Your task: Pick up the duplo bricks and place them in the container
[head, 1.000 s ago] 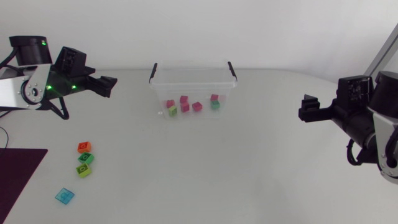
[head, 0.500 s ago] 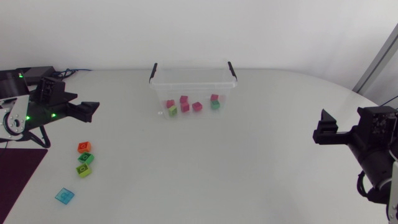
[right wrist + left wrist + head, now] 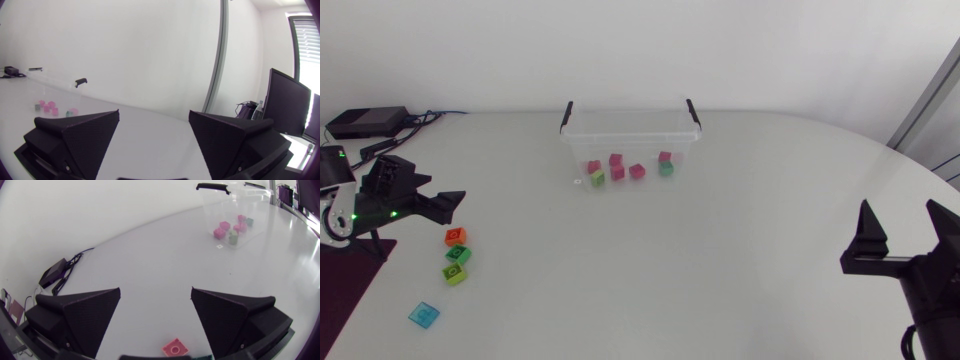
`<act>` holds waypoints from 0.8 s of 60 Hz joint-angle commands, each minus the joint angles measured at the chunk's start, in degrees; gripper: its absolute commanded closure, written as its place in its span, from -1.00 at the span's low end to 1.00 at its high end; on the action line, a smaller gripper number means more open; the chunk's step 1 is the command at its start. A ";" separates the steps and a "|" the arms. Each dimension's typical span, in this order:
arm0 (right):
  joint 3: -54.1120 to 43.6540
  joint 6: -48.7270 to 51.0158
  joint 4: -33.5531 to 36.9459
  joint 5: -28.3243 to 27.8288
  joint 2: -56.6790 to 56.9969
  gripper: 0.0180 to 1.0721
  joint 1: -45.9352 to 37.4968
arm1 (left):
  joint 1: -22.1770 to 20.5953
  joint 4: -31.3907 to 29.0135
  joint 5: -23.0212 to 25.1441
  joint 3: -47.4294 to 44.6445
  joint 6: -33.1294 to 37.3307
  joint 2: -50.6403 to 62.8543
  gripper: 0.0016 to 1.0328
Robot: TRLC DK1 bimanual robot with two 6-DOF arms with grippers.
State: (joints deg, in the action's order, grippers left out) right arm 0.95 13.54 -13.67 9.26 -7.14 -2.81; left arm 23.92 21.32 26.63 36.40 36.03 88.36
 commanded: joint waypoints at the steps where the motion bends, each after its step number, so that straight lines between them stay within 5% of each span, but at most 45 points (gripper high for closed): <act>1: -1.21 0.70 4.36 0.41 7.49 -0.91 -0.44 | 2.27 -1.90 1.76 -0.89 6.07 0.85 -0.91; 27: -1.21 -0.80 11.56 1.11 7.49 -0.91 -3.61 | 9.48 -35.65 10.28 11.67 39.82 4.63 -0.90; 38: -1.21 -0.80 11.56 1.03 7.49 -0.91 -4.31 | 10.18 -44.61 10.28 18.62 52.21 10.26 -0.90; 48: -1.21 -0.80 11.65 -0.03 7.49 -0.91 -4.22 | 9.92 -48.48 9.23 26.79 56.25 17.73 -0.89</act>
State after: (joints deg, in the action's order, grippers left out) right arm 0.95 13.45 -2.70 9.43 -0.03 -6.87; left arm 33.69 -25.06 35.88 59.61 87.35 102.39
